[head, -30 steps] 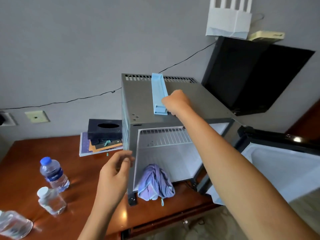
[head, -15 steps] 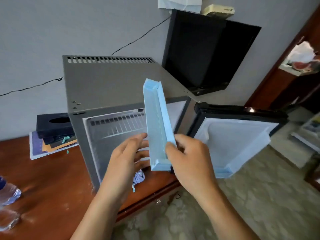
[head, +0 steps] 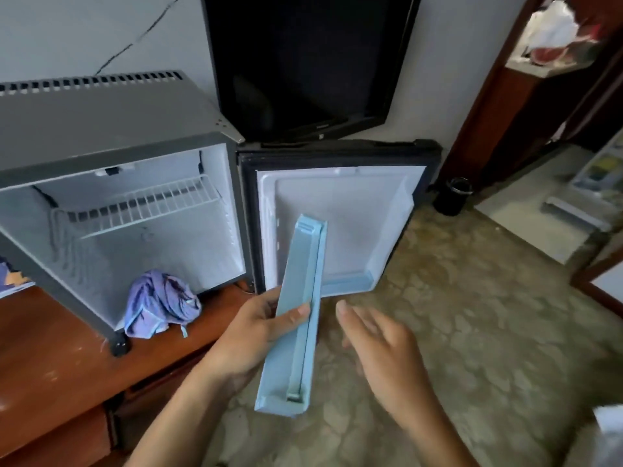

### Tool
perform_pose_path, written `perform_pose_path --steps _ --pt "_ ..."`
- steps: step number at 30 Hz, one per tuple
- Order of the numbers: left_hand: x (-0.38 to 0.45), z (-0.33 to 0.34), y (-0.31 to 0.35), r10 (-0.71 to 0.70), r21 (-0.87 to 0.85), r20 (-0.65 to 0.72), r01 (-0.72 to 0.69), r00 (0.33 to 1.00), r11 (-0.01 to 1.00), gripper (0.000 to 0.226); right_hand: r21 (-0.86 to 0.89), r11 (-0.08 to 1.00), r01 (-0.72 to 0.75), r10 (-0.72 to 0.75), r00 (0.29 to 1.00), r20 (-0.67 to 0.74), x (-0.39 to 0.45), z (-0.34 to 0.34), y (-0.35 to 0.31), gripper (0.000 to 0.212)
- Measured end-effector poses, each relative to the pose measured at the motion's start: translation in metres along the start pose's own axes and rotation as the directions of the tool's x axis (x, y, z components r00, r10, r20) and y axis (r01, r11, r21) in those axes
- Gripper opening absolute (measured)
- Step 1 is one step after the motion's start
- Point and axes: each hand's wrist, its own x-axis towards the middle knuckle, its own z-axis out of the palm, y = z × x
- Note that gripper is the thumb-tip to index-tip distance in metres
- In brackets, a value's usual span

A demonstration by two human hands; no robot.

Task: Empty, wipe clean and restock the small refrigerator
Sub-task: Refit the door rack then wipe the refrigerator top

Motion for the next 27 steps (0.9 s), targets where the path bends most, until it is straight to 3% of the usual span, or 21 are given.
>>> perform_pose_path --steps 2,4,8,10,12,14,16,19,22,27 --pt "0.006 0.01 0.001 -0.07 0.053 0.105 0.064 0.992 0.997 0.013 0.235 0.957 -0.168 0.132 0.978 0.159 0.023 -0.023 0.007 0.036" --pt "0.01 0.019 0.002 -0.145 0.068 0.215 0.133 0.966 0.989 0.021 0.425 0.847 -0.318 0.165 0.919 0.359 0.043 -0.037 0.017 0.038" --pt "0.024 0.029 0.009 -0.206 0.045 0.241 0.201 0.948 0.979 0.027 0.591 0.687 -0.424 0.141 0.875 0.464 0.066 -0.048 0.024 0.036" --pt "0.037 0.023 0.012 -0.225 0.002 0.221 0.23 0.949 0.973 0.036 0.648 0.635 -0.421 0.134 0.886 0.445 0.076 -0.049 0.022 0.037" --pt "0.049 0.008 0.009 -0.257 -0.239 0.228 0.31 0.939 0.92 0.061 0.712 0.584 -0.389 0.13 0.911 0.391 0.087 -0.052 0.019 0.035" --pt "0.058 -0.005 0.002 -0.238 -0.602 0.242 0.338 0.941 0.724 0.074 0.763 0.538 -0.358 0.153 0.932 0.329 0.098 -0.055 0.015 0.04" --pt "0.067 -0.007 -0.001 -0.16 -0.763 0.181 0.241 0.97 0.6 0.071 0.802 0.503 -0.322 0.191 0.946 0.26 0.109 -0.057 0.013 0.049" --pt "0.08 0.001 -0.007 -0.088 -0.785 0.012 0.063 0.996 0.616 0.043 0.829 0.496 -0.259 0.209 0.962 0.175 0.125 -0.055 0.011 0.053" --pt "0.091 0.006 -0.004 0.048 -0.825 0.047 0.011 0.998 0.565 0.006 0.825 0.52 -0.22 0.224 0.968 0.117 0.137 -0.051 0.005 0.051" --pt "0.113 0.017 0.005 0.108 -0.714 -0.058 -0.117 0.992 0.69 0.014 0.782 0.585 -0.215 0.228 0.969 0.096 0.155 -0.046 0.003 0.039"
